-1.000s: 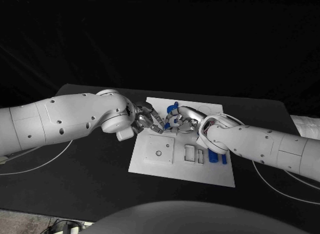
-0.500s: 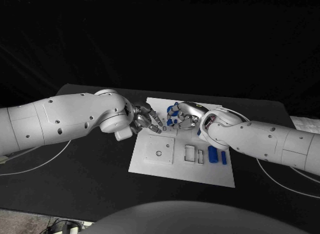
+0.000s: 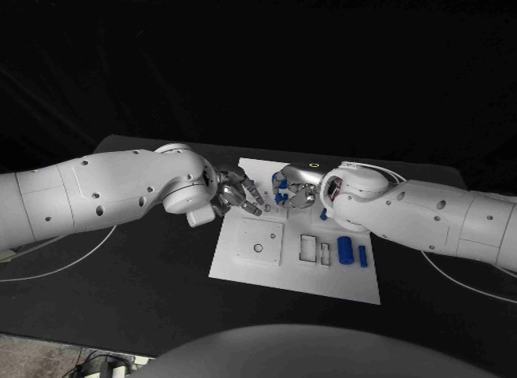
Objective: Assemble the parts on the task board
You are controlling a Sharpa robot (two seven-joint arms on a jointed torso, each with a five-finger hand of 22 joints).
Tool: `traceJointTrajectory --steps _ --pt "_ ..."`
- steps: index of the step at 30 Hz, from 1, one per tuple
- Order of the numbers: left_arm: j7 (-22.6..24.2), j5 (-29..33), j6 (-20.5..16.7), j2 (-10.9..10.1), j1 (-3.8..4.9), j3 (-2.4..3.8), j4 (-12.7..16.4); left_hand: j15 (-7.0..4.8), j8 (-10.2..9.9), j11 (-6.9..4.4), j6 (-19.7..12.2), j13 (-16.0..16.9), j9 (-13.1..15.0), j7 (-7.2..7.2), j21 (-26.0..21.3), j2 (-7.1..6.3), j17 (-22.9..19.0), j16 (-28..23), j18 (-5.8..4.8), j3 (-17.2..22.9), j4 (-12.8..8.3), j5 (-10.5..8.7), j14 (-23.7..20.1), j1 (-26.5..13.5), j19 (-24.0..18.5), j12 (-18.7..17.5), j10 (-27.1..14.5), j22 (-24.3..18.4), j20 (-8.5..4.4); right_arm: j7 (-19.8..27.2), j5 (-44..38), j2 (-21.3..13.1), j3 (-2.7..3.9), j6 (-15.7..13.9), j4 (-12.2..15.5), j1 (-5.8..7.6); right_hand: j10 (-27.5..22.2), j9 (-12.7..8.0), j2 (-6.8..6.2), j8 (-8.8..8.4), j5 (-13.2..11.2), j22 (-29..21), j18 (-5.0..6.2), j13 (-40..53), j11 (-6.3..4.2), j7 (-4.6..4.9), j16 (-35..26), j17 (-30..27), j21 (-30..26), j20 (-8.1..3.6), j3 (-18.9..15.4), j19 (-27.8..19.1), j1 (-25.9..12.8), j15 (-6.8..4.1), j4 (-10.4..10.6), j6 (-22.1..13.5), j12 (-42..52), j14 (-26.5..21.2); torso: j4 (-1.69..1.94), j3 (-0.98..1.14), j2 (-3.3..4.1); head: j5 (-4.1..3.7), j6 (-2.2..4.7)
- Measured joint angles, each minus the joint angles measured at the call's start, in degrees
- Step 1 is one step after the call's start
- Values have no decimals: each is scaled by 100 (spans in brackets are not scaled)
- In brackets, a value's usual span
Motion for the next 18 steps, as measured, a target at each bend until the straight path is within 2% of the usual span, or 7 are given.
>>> traceJointTrajectory --steps 9,18 --pt "-8 1 35 33 0 -1 -21 0 22 9 0 1 -10 0 -28 24 -1 0 0 0 0 0 0 -24 -21 -5 -9 0 21 -263 -468 119 -1 335 8 -12 -21 -32 -22 -56 -58 4 0 0 21 0 0 0 0 0 0 0 -23 0 0 0 0 0 -7 -4 0 4 0" --pt "-14 1 60 43 -1 -1 -22 0 22 39 21 1 -10 21 -33 23 -1 0 0 0 0 0 0 -24 -21 -29 2 -1 21 -370 -639 201 0 466 -73 -76 -21 -43 -22 -75 -82 3 0 0 20 0 0 -1 -25 0 0 0 -23 0 0 0 0 0 -2 0 0 13 0"
